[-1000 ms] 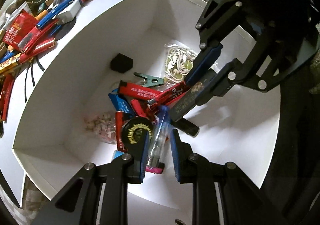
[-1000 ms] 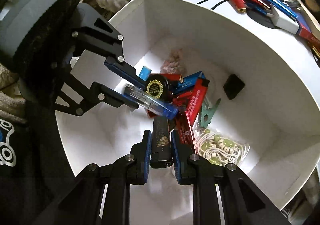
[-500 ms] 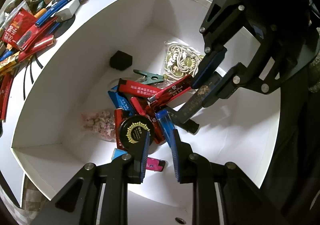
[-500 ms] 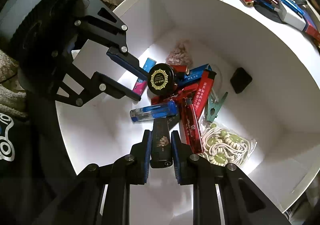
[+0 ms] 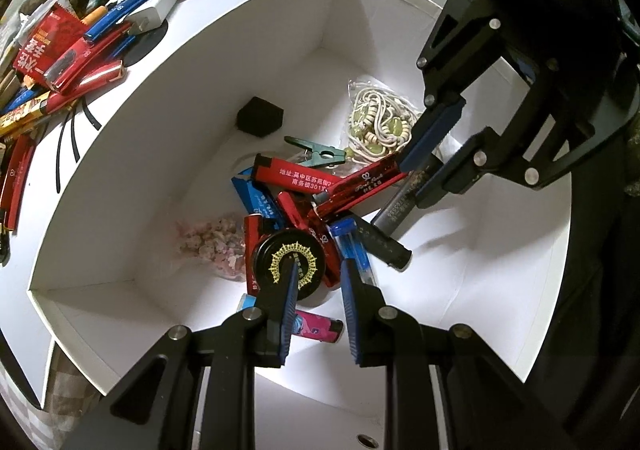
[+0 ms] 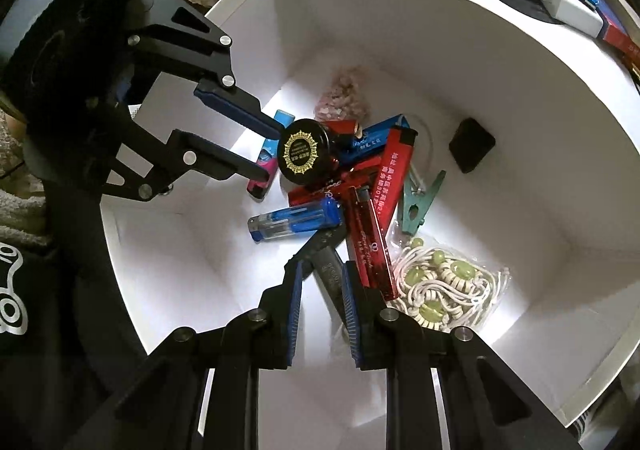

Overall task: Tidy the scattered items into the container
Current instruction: 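Lower both tools into the box and open them to drop the lighters, then move both tools back over the pile on the table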

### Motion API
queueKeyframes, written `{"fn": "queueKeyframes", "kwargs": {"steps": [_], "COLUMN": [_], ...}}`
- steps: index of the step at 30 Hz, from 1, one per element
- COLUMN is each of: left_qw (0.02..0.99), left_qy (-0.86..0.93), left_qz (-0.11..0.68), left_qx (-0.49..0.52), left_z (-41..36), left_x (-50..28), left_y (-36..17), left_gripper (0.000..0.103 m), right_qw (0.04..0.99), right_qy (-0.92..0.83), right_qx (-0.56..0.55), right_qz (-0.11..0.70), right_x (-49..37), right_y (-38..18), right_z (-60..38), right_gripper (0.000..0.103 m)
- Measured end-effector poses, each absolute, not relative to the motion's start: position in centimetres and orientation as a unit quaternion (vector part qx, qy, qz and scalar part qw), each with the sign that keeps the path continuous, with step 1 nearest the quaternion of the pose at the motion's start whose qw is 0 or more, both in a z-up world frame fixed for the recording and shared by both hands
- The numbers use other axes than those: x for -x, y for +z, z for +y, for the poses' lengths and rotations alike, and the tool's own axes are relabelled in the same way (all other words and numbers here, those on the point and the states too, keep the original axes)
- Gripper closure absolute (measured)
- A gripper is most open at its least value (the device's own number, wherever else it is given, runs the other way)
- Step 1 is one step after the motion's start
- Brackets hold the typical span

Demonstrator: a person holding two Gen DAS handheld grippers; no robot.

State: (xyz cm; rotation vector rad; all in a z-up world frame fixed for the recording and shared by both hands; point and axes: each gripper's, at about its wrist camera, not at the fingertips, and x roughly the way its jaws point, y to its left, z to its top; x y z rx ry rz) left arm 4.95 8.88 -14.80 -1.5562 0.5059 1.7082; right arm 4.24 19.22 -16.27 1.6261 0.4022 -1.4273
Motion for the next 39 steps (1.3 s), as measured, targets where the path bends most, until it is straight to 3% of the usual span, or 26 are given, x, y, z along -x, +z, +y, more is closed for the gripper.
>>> {"fn": "queueKeyframes", "kwargs": {"steps": [2,3,4,6,7,8,9,10,13,16,39], "left_qw": [0.375,0.373,0.371,0.363,0.361,0.359,0.356,0.353,0.348,0.345,0.308], "left_qy": [0.673,0.675,0.678,0.689,0.692,0.695,0.697,0.7,0.707,0.711,0.769], "left_qz": [0.201,0.202,0.202,0.199,0.194,0.189,0.187,0.185,0.176,0.166,0.142], "left_qx": [0.605,0.603,0.601,0.595,0.594,0.593,0.593,0.593,0.59,0.59,0.542], "left_z": [8.7,8.7,8.6,8.1,7.8,7.6,7.3,7.1,6.6,5.8,3.3], "left_x": [-5.2,-5.3,-5.3,-4.9,-4.6,-4.3,-4.1,-3.8,-3.2,-2.5,1.3], "left_y": [-14.7,-14.7,-14.6,-13.8,-13.3,-13.0,-12.7,-12.4,-11.5,-10.4,-2.1], "left_gripper": [0.081,0.072,0.053,0.032,0.03,0.03,0.028,0.023,0.01,0.004,0.004], "right_qw": [0.452,0.451,0.449,0.442,0.438,0.434,0.429,0.427,0.427,0.42,0.411], "right_qy": [-0.579,-0.579,-0.581,-0.591,-0.596,-0.601,-0.607,-0.611,-0.612,-0.618,-0.675], "right_qx": [-0.659,-0.66,-0.659,-0.656,-0.654,-0.653,-0.65,-0.648,-0.648,-0.646,-0.599], "right_qz": [0.161,0.16,0.16,0.159,0.158,0.157,0.157,0.156,0.15,0.158,0.13], "right_x": [-4.2,-4.1,-4.1,-3.8,-3.7,-3.5,-3.4,-3.4,-3.3,-2.9,0.7], "right_y": [-16.3,-16.3,-16.3,-16.3,-16.3,-16.3,-16.3,-16.3,-16.3,-16.7,-13.0], "right_z": [19.3,19.4,19.5,19.7,19.9,20.0,20.2,20.3,20.4,20.2,20.1], "right_gripper": [0.082,0.082,0.082,0.077,0.054,0.02,0.01,0.007,0.007,0.0,0.0]}}
